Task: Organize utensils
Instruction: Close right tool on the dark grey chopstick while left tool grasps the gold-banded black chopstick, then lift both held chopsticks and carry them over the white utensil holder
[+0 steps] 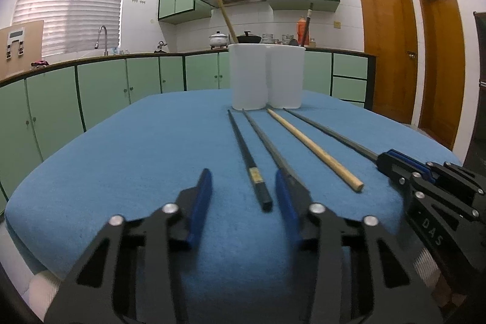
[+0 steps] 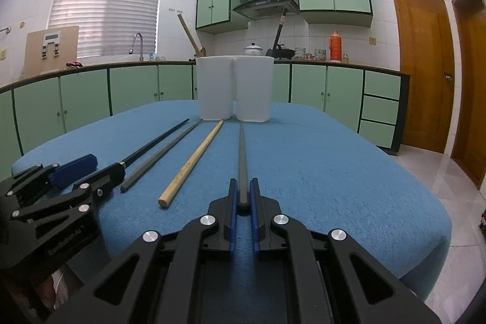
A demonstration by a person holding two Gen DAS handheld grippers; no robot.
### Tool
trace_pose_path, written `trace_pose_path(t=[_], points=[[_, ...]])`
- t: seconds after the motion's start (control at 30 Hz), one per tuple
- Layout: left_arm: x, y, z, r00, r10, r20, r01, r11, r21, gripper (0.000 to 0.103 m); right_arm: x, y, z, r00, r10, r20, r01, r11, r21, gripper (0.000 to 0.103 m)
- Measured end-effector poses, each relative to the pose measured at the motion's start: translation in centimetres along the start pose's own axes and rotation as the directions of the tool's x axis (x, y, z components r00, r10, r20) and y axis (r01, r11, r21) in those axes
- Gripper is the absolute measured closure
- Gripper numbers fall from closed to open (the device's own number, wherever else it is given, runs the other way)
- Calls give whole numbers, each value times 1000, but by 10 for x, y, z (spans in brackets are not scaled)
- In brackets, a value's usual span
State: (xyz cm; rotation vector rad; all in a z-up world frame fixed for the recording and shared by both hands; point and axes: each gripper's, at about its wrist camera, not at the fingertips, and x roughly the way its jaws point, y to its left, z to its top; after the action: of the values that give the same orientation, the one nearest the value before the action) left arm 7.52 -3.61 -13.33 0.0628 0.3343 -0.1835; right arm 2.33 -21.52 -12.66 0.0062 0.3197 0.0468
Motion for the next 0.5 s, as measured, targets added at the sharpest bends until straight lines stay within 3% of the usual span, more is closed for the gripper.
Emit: trace_pose_path(t=[0.17,0.37,0.5], points=[[-4,-6,-3,1000,20,6,-20,1000,-6,72,0,-1,0,1000,2,-2,-2,1000,3,95],[-5,-12,-2,1000,26,-5,-25,1000,8,95,0,-2,1,1000,6,-10,-6,1000,8,95],[-6,-11,1,999,31,-20,-31,999,-17,96,-1,-5,6,1000,6,-17,-6,1000,10,95]])
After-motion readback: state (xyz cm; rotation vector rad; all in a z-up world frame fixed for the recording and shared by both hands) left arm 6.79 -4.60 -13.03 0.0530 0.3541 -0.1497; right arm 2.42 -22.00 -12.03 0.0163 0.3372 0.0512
